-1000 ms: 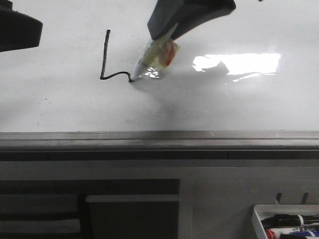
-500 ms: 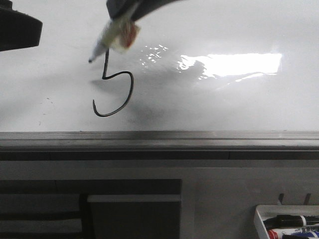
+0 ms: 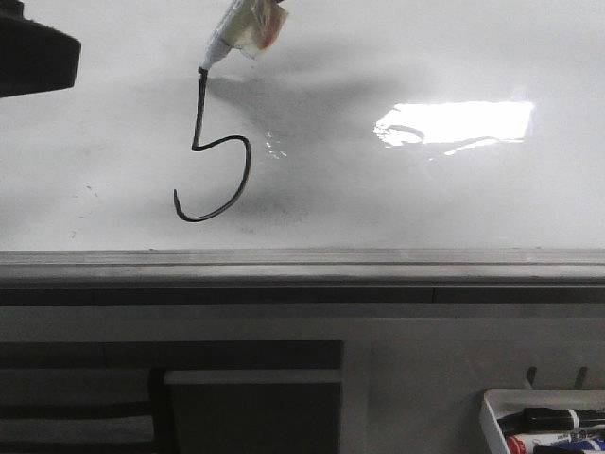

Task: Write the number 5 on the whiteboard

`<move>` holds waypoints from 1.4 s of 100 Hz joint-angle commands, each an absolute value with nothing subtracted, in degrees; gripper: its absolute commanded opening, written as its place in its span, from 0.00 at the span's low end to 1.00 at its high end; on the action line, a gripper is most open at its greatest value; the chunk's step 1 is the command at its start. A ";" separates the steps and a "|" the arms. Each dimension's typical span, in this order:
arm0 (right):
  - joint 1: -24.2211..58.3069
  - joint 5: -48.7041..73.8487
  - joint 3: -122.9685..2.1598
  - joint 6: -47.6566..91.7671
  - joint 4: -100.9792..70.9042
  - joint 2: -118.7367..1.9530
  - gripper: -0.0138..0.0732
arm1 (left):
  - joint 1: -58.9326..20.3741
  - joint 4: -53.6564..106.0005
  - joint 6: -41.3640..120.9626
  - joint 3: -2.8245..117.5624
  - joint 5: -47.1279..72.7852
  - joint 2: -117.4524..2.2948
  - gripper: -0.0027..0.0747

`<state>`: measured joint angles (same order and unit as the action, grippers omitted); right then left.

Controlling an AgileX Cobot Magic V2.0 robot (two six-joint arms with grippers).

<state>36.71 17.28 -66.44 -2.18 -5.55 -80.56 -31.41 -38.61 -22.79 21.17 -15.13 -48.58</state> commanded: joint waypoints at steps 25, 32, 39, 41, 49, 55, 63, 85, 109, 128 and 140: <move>34.65 12.96 -70.13 -1.53 -4.80 -80.04 0.08 | -31.49 -38.37 -23.28 22.75 -18.61 -48.08 0.58; 33.61 14.18 -70.13 -1.53 -4.80 -80.04 0.08 | -31.49 -38.37 -23.28 22.75 -18.61 -48.08 0.58; 32.39 15.61 -70.13 -1.53 -4.80 -79.91 0.08 | -31.49 -38.37 -23.28 22.75 -18.61 -48.08 0.58; 32.03 15.97 -70.13 -1.53 -4.80 -79.80 0.08 | -31.49 -38.37 -23.28 22.75 -18.61 -48.08 0.58; 30.83 17.13 -70.13 -1.53 -4.66 -79.27 0.08 | -31.49 -38.37 -23.28 22.75 -18.61 -48.08 0.58; 30.19 18.23 -70.13 -1.53 -4.53 -78.80 0.08 | -31.49 -38.37 -23.28 22.75 -18.61 -48.08 0.58; 29.61 20.51 -70.13 -1.53 -4.39 -78.31 0.08 | -31.49 -38.37 -23.28 22.75 -18.61 -48.08 0.58; 29.90 18.64 -70.13 -0.90 -3.04 -77.74 0.08 | -31.49 -38.77 -23.28 22.75 -18.71 -48.08 0.58; 38.56 19.63 -70.13 4.05 -3.04 -74.03 0.08 | -31.49 -44.50 -23.28 23.27 -23.98 -49.13 0.58; 44.52 25.90 -70.13 5.78 -2.96 -75.15 0.08 | -31.49 -49.14 -23.28 24.49 -25.50 -53.61 0.58; 45.66 28.86 -70.13 5.78 -2.96 -75.92 0.08 | -31.49 -49.14 -23.28 24.57 -26.56 -56.21 0.58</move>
<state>45.04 30.12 -68.54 5.18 -3.57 -77.07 -31.41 -49.90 -22.79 22.48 -22.16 -55.02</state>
